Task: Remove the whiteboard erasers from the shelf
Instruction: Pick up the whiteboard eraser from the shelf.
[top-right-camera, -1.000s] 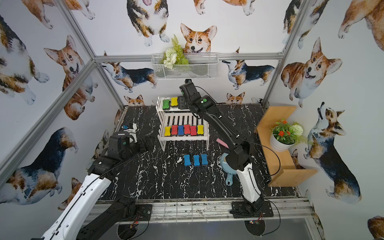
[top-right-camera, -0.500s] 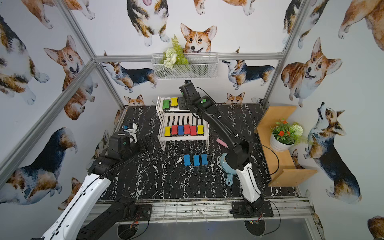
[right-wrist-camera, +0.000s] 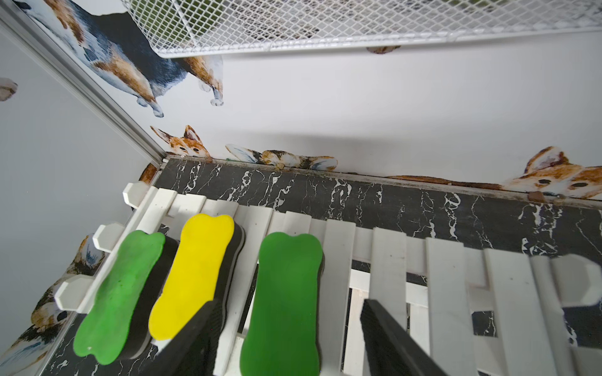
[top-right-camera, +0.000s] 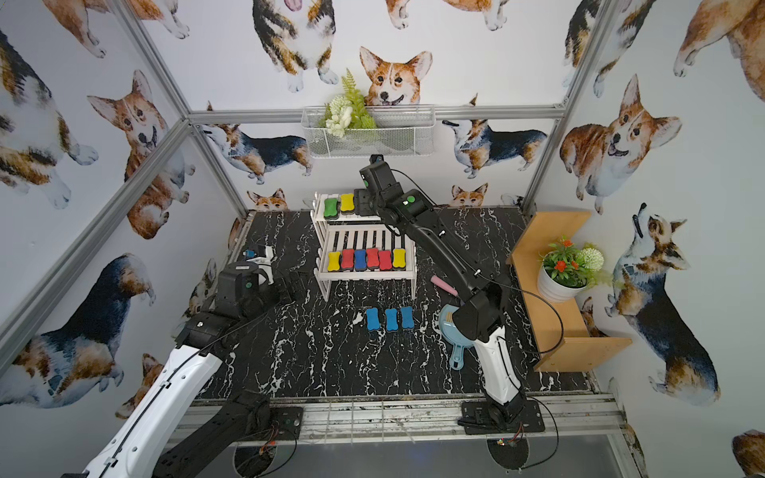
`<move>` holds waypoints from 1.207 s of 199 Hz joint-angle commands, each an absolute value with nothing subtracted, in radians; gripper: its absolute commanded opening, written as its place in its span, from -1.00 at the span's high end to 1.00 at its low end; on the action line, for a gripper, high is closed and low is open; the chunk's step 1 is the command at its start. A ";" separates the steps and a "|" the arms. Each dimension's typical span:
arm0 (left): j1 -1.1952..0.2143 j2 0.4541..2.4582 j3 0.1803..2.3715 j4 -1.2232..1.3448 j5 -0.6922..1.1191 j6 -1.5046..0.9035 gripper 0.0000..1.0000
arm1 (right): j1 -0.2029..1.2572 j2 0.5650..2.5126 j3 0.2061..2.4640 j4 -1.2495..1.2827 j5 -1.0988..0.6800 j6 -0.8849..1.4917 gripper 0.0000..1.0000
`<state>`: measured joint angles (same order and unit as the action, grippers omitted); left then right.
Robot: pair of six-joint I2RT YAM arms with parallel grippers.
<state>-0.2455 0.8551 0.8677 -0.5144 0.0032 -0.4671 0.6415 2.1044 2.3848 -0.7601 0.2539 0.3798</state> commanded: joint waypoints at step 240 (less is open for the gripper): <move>-0.244 0.783 0.902 -0.535 -0.142 -0.463 -0.99 | 0.968 1.486 1.403 -0.374 0.347 0.665 0.19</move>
